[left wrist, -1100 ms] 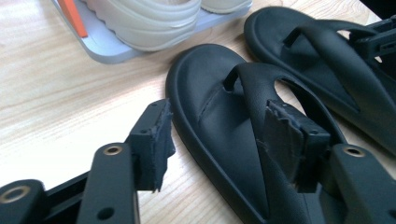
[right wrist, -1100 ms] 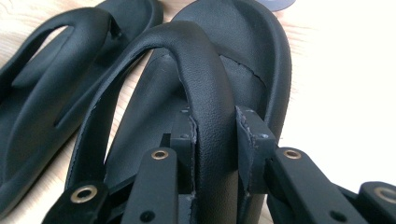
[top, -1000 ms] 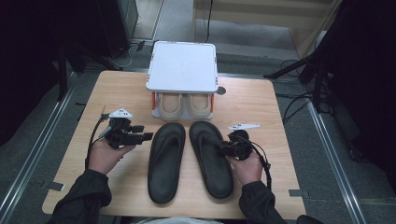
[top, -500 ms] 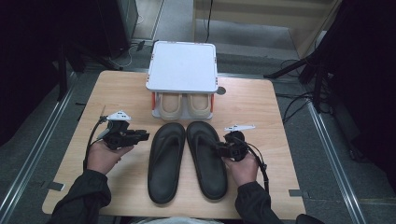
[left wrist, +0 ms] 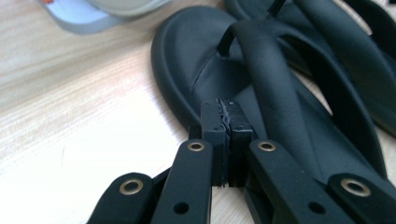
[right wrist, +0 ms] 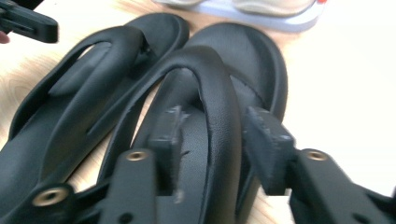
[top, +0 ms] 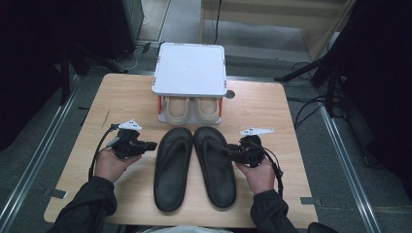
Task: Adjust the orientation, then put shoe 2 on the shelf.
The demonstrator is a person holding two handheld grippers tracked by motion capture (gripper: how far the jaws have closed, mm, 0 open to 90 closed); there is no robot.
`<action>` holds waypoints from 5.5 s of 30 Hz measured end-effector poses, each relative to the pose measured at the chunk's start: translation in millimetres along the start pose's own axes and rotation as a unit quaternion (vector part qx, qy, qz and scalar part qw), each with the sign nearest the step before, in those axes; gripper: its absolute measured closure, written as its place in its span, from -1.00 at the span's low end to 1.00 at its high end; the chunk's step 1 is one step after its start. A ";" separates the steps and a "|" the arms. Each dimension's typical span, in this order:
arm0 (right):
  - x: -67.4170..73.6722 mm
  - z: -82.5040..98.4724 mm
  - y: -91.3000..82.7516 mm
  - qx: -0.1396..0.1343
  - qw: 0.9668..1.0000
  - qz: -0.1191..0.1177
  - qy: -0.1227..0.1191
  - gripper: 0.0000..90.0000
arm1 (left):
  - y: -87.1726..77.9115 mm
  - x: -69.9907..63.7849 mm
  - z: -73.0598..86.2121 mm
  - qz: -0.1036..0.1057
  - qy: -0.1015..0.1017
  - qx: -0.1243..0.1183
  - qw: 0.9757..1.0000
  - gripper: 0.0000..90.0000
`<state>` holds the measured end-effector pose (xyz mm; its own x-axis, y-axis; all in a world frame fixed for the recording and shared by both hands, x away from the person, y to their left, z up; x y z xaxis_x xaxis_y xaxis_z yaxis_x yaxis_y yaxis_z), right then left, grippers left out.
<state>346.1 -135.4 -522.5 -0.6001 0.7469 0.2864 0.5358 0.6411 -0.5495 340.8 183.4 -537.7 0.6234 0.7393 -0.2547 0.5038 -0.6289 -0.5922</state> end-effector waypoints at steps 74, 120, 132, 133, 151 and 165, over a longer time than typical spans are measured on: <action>47.2 11.8 -8.6 -0.073 0.997 0.006 -0.024 0.32 | 2.8 -32.1 -9.5 0.057 0.001 0.006 0.998 0.14; 77.1 30.9 53.4 -0.047 0.996 0.063 -0.037 0.00 | -6.6 -26.3 -14.7 0.045 -0.006 -0.024 0.999 0.00; 78.1 34.2 64.3 -0.038 0.995 0.087 -0.034 0.21 | -8.8 -25.9 -16.3 0.047 -0.004 -0.031 0.998 0.00; 78.1 34.1 64.0 -0.038 0.995 0.088 -0.032 0.22 | -9.0 -25.9 -16.4 0.048 -0.005 -0.031 0.998 0.00; 76.9 34.1 62.4 -0.037 0.995 0.091 -0.025 0.49 | -9.3 -24.5 -16.6 0.048 -0.006 -0.032 0.998 -0.01; 75.1 33.7 59.5 -0.035 0.995 0.092 -0.017 0.68 | -9.6 -23.9 -17.3 0.049 -0.008 -0.035 0.998 -0.01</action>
<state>312.9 -47.1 -560.2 -0.5076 0.8468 0.1590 0.6776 0.5063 -0.5334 331.4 167.5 -512.6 0.6626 0.6771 -0.3203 0.4821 -0.7128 -0.5095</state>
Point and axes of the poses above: each handheld gripper's, and its own axes: y roughly forward along the jaws, z roughly out of its underside, x roughly to its left, the point moved 6 cm from there along y, roughly forward along the jaws, and after that the axes turned 9 degrees about -x, right-handed, at the moved point
